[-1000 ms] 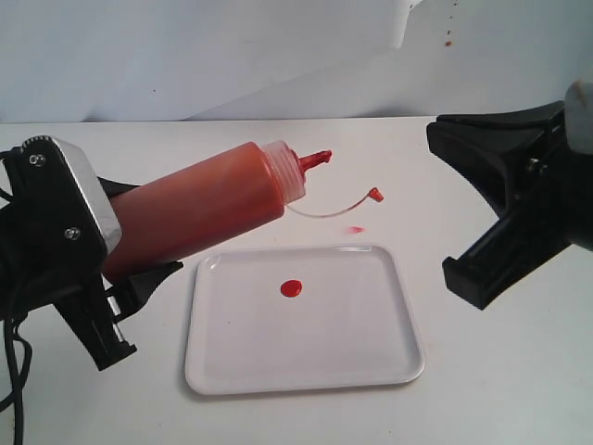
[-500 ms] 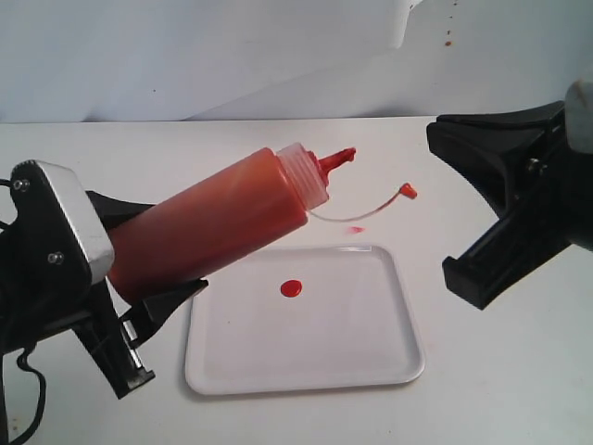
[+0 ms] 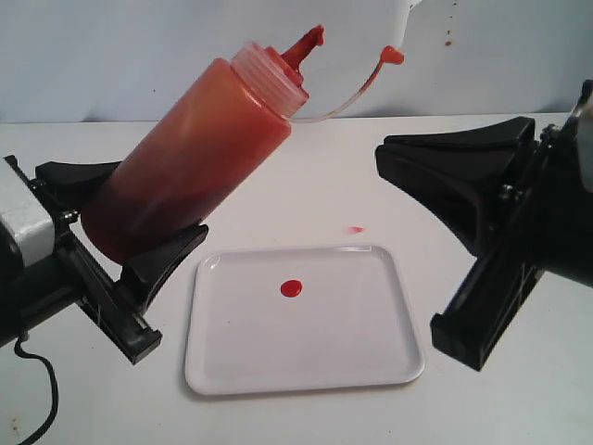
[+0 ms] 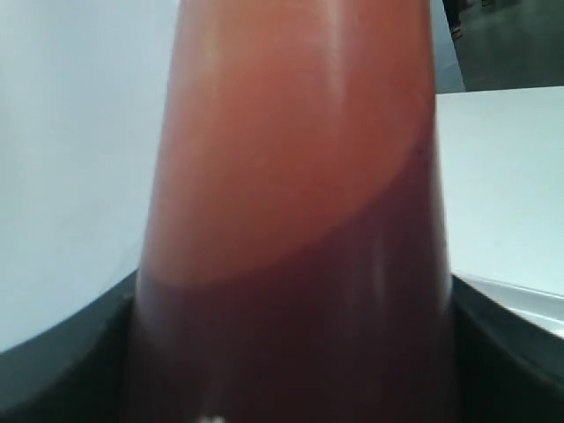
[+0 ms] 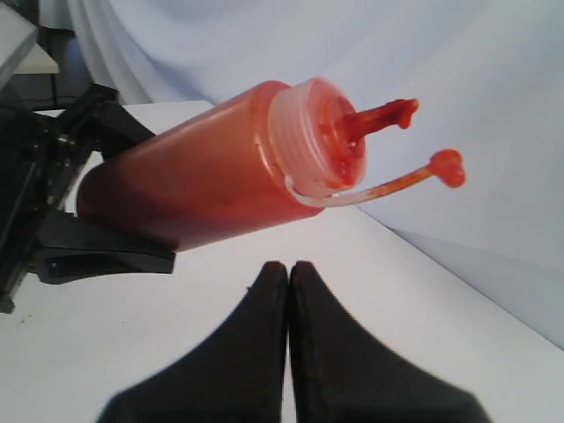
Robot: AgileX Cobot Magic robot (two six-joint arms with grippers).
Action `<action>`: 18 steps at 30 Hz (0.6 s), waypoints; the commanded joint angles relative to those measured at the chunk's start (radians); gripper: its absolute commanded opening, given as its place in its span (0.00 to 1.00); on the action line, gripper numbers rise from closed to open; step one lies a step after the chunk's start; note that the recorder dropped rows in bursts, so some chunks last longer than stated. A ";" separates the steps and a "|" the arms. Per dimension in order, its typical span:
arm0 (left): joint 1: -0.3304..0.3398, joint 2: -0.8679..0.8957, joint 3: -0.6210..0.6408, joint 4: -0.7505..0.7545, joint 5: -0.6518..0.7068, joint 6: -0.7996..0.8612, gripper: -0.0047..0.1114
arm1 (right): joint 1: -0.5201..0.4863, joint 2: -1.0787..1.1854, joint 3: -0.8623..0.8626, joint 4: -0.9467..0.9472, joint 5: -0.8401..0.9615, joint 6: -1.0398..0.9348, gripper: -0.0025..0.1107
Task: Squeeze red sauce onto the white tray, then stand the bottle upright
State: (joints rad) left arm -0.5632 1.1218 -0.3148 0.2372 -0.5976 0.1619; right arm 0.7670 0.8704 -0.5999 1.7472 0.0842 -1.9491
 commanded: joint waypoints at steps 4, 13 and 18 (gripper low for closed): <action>-0.006 -0.013 0.000 -0.050 -0.131 0.000 0.04 | 0.002 -0.004 0.004 -0.003 0.051 -0.005 0.02; -0.006 -0.013 0.000 -0.074 -0.207 -0.010 0.04 | 0.002 -0.004 0.004 -0.003 0.052 -0.005 0.16; -0.006 -0.013 0.000 -0.070 -0.248 -0.061 0.04 | 0.002 -0.004 0.004 -0.003 0.056 -0.068 0.59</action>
State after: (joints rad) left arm -0.5632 1.1218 -0.3107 0.1859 -0.7464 0.1392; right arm 0.7670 0.8704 -0.5999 1.7472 0.1300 -1.9838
